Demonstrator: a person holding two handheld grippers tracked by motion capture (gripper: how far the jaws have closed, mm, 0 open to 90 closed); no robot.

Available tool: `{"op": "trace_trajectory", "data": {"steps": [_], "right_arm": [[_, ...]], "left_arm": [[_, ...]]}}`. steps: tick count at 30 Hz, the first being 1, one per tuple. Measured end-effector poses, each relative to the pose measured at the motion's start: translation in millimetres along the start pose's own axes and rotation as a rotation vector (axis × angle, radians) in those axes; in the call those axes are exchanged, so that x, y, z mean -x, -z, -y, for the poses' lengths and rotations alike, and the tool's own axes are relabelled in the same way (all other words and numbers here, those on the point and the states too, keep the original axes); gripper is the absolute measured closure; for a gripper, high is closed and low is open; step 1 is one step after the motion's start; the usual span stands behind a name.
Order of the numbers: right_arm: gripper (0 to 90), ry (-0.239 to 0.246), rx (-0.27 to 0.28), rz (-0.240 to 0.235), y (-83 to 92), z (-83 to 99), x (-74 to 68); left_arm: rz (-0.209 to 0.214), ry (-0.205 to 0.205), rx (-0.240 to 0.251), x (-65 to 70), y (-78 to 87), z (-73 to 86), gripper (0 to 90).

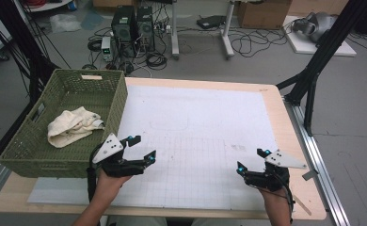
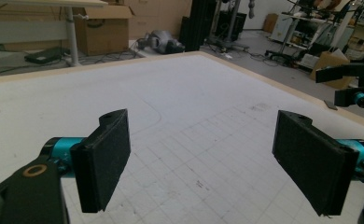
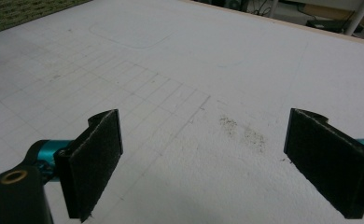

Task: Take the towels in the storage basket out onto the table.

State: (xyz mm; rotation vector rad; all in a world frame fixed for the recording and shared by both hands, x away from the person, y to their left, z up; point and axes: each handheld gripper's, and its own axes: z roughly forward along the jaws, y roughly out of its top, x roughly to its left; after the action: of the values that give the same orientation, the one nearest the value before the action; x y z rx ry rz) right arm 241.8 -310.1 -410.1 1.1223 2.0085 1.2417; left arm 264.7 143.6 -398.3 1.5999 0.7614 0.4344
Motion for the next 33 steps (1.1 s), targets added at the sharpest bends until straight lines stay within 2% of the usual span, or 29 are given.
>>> {"op": "trace_trajectory", "data": {"steps": [3,10,15,17,23,27,33], "right_arm": [[10.8,0.007,-0.005,0.001,-0.9,0.1,-0.5],[10.8,0.003,-0.017,-0.015,-4.9,0.6,0.0],[10.8,0.004,-0.021,-0.017,-5.7,1.6,0.3],[10.8,-0.002,-0.023,-0.020,-5.9,1.8,0.3],[10.8,-0.003,-0.019,-0.015,-6.2,1.9,1.0],[10.8,-0.010,-0.024,-0.012,-6.0,2.2,1.0],[10.8,-0.005,-0.031,-0.006,-6.0,2.5,0.7]], "left_arm": [[-0.004,-0.015,0.020,-0.9,6.1,-8.3,19.7],[-0.006,-0.010,0.081,-8.7,24.8,-35.1,18.2],[-0.030,-0.020,0.100,-18.9,38.7,-49.2,17.9],[-0.041,-0.016,0.099,-25.4,43.6,-52.6,17.8],[-0.034,0.014,0.109,-41.6,55.9,-67.2,17.4],[-0.055,0.010,0.118,-55.9,63.9,-82.4,17.4],[-0.115,0.011,0.123,-86.8,76.5,-101.8,17.4]]}}
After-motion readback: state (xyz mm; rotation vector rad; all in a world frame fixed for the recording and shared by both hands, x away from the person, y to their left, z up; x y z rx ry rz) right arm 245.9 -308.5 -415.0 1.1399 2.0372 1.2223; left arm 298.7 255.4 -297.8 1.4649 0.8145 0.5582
